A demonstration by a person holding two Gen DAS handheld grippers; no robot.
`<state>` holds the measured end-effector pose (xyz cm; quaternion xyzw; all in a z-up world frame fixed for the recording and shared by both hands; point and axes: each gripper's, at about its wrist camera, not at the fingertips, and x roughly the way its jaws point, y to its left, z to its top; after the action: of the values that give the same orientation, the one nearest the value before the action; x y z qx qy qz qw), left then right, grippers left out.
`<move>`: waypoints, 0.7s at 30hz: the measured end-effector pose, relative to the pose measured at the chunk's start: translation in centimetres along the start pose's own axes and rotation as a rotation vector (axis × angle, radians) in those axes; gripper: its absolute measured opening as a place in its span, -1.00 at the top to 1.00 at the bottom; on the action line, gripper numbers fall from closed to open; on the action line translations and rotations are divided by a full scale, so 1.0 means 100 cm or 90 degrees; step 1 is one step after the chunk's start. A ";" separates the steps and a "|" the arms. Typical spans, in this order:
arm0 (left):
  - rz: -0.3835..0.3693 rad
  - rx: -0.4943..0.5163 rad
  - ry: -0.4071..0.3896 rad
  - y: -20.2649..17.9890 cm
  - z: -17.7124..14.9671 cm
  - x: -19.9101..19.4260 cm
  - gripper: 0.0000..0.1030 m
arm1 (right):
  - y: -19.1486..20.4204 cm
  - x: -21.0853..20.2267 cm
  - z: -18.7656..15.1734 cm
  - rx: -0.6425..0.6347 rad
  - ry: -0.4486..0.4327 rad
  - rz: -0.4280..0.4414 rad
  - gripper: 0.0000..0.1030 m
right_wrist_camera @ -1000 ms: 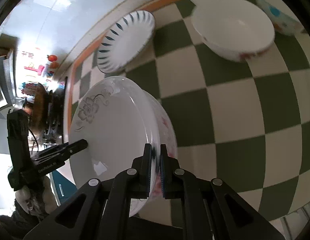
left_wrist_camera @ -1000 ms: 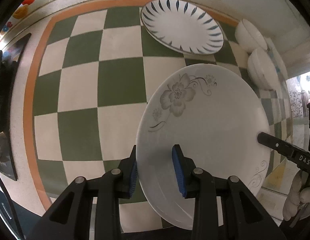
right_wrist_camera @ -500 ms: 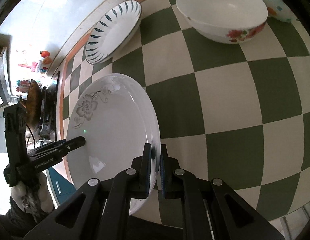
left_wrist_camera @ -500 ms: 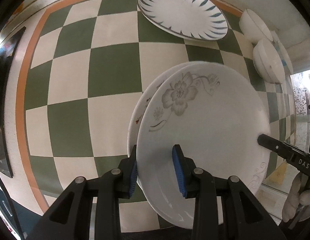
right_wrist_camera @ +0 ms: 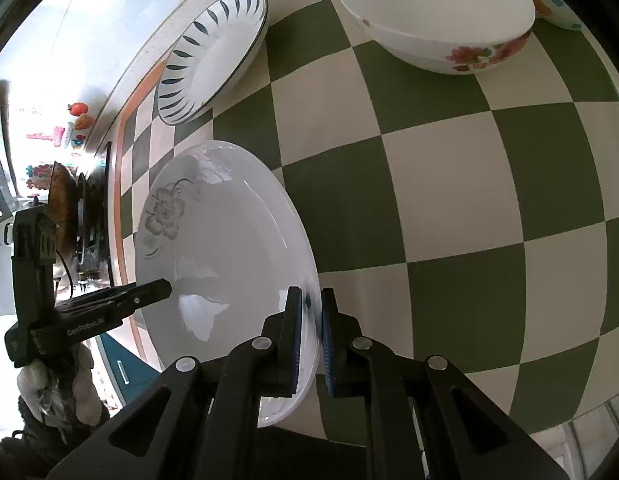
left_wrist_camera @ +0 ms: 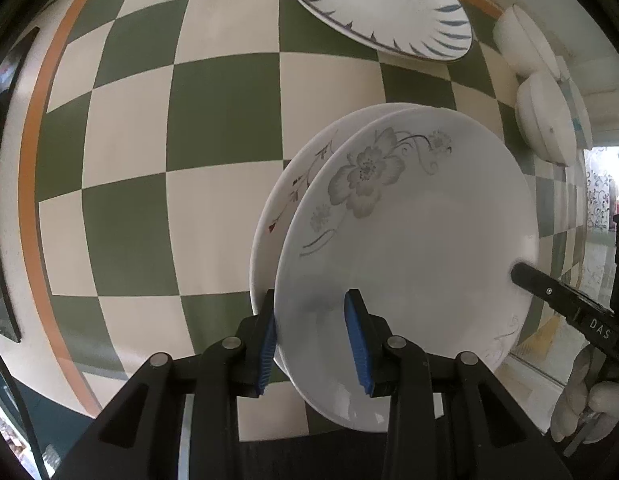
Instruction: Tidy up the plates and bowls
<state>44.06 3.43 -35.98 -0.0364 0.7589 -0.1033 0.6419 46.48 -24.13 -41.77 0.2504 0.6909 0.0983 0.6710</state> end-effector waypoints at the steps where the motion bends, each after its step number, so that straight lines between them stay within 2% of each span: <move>1: 0.004 0.001 0.005 0.000 0.002 -0.001 0.42 | 0.000 0.000 0.001 0.002 0.002 0.000 0.76; 6: 0.036 0.019 0.020 -0.005 0.012 -0.004 0.42 | 0.000 0.001 0.003 0.003 0.013 -0.001 0.76; 11: 0.098 0.061 0.028 -0.020 0.017 -0.006 0.42 | 0.003 0.001 0.005 -0.004 0.020 -0.013 0.76; 15: 0.162 0.110 -0.006 -0.032 0.020 -0.015 0.41 | 0.008 -0.001 0.008 -0.016 0.024 -0.015 0.76; 18: 0.146 0.096 -0.011 -0.030 0.025 -0.022 0.41 | 0.014 -0.008 0.012 -0.029 0.016 -0.048 0.76; 21: 0.105 0.075 -0.041 -0.029 0.032 -0.042 0.41 | 0.021 -0.024 0.020 -0.026 -0.002 -0.030 0.76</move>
<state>47.67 1.03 -31.77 0.0604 0.7311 -0.0936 0.6731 48.82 -23.89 -38.79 0.2204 0.6937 0.0958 0.6790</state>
